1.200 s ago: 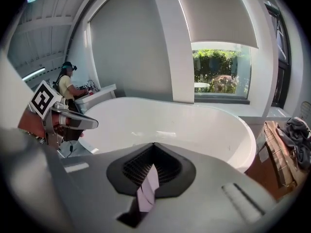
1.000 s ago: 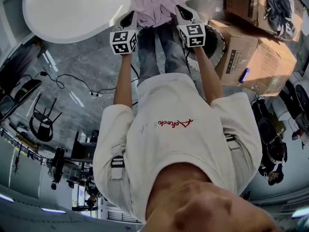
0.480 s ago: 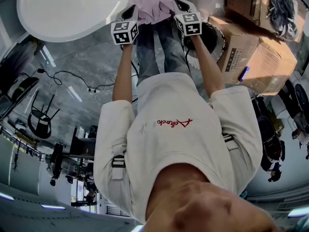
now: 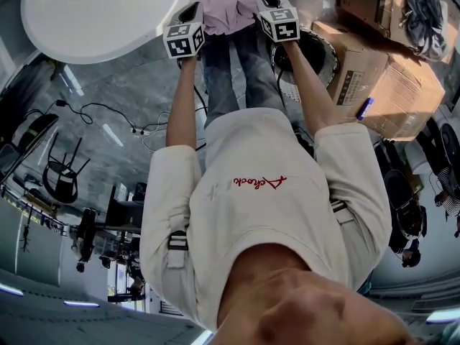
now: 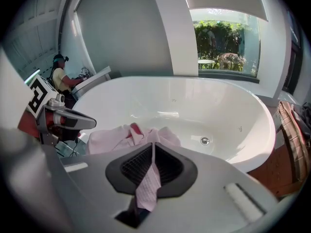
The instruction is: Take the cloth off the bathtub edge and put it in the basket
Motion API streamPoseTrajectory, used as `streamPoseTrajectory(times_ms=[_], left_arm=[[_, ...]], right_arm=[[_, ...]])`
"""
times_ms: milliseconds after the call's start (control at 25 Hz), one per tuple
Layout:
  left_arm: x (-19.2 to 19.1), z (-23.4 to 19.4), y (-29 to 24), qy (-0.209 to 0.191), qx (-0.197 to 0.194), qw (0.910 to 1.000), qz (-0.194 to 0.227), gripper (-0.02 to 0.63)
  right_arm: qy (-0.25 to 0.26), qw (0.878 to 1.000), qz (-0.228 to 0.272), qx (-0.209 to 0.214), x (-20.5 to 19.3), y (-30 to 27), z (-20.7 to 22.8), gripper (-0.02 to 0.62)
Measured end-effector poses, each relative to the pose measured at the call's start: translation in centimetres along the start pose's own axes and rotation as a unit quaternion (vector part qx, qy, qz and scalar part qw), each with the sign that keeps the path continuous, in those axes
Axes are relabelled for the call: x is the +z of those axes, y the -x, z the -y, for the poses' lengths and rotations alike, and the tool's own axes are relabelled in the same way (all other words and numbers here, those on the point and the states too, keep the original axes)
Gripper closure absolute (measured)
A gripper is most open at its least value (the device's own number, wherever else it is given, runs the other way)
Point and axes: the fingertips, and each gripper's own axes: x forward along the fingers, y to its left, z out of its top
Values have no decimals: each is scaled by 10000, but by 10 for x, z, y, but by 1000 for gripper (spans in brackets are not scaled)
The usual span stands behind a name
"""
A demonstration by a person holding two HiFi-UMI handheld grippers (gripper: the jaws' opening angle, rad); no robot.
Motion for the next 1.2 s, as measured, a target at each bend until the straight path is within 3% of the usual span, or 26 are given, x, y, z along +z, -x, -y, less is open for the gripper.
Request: streamPoseTrajectory(times_ms=[40, 360, 480, 720, 960, 1200], left_arm=[[0, -2, -2, 15, 2, 10000, -30, 602], [-19, -6, -19, 222, -89, 9988, -429, 242], [-26, -6, -25, 232, -110, 9980, -586, 211], [-31, -12, -36, 213, -78, 9970, -745, 199], [-44, -16, -42, 340, -113, 9948, -953, 199], [-55, -16, -47, 524, -55, 9938, -978, 199]], right_arm=[[-53, 10000, -2, 54, 1, -2, 0, 538], [-118, 9999, -41, 60, 3, -22, 10, 270], [-92, 9998, -187, 2, -2, -30, 16, 202], [-108, 9988, -483, -36, -16, -49, 28, 191], [-524, 9969, -585, 14, -25, -61, 36, 87], [-895, 9938, -610, 234, -32, -68, 36, 74]])
